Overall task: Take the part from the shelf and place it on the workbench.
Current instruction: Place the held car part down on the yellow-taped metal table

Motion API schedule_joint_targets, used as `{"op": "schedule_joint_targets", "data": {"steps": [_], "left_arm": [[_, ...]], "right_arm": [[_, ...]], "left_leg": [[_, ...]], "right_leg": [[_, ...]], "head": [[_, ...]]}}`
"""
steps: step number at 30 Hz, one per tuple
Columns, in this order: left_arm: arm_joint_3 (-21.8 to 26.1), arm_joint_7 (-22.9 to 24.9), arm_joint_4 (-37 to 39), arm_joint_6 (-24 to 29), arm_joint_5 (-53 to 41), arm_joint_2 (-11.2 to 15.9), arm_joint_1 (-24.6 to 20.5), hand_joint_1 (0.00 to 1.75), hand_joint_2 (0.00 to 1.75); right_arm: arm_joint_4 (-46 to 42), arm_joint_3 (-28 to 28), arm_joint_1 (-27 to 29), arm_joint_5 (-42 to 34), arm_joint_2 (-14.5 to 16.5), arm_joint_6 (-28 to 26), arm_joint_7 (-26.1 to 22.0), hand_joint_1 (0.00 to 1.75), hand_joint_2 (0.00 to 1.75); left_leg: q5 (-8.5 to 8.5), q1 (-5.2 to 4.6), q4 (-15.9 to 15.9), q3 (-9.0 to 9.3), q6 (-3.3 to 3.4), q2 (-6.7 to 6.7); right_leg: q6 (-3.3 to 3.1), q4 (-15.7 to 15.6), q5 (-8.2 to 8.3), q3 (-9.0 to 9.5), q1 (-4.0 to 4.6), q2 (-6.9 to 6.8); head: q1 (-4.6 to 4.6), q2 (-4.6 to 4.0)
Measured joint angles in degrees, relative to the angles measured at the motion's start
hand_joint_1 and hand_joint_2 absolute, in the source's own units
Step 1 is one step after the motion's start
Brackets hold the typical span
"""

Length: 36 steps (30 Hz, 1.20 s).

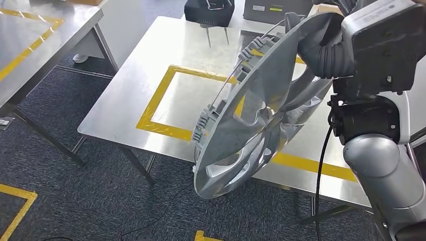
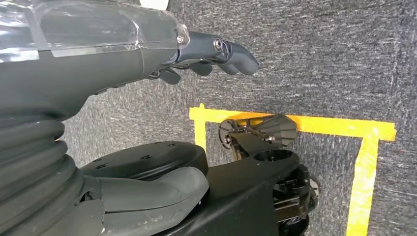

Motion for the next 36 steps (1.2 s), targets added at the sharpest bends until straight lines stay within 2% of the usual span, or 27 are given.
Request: {"op": "schedule_joint_targets", "data": {"steps": [9, 15, 19, 26, 36], "left_arm": [[-1.46, 1.52, -0.01, -0.81, -1.31, -0.66, -1.00, 0.00, 1.75], [-2.31, 2.77, -0.02, -1.31, -2.15, -1.33, -1.47, 0.00, 1.75], [-2.74, 2.84, 0.00, -1.35, -2.26, -1.78, -1.46, 0.00, 1.75], [-2.83, 2.83, 0.00, -1.32, -2.19, -2.32, -1.25, 0.00, 1.75], [-2.87, 2.83, 0.00, -1.18, -2.17, -2.48, -1.19, 0.00, 1.75]], "right_arm": [[13.88, 5.94, -8.95, 3.73, 0.41, 6.35, 4.44, 1.75, 1.75], [26.61, 11.67, -14.70, 17.27, 0.59, 19.35, 9.03, 1.75, 1.75], [34.96, 15.59, -17.15, 22.16, 0.79, 24.66, 9.84, 1.75, 1.75], [44.06, 18.87, -20.06, 23.98, 0.58, 27.34, 11.47, 1.75, 1.75], [48.93, 21.13, -22.05, 24.81, 0.45, 28.28, 12.07, 1.75, 1.75]], "left_leg": [[0.05, -0.01, 0.00, -0.06, 0.05, -0.25], [0.05, 0.00, 0.00, -0.08, 0.05, -0.22], [0.05, -0.01, 0.00, -0.09, 0.05, -0.24], [0.04, -0.02, 0.01, -0.06, 0.05, -0.41], [0.05, -0.03, 0.00, -0.06, 0.05, -0.77]], "right_leg": [[0.05, -0.06, 0.04, 0.07, -0.01, -0.20], [0.06, -0.07, 0.05, 0.08, -0.01, -0.22], [0.06, -0.10, 0.05, 0.08, -0.01, -0.25], [0.06, -0.12, 0.05, 0.08, -0.01, -0.26], [0.07, -0.19, 0.04, 0.11, -0.01, -0.30]], "head": [[0.07, 0.00], [0.02, 0.00], [0.05, 0.00], [0.10, 0.00], [0.10, 0.00]]}}
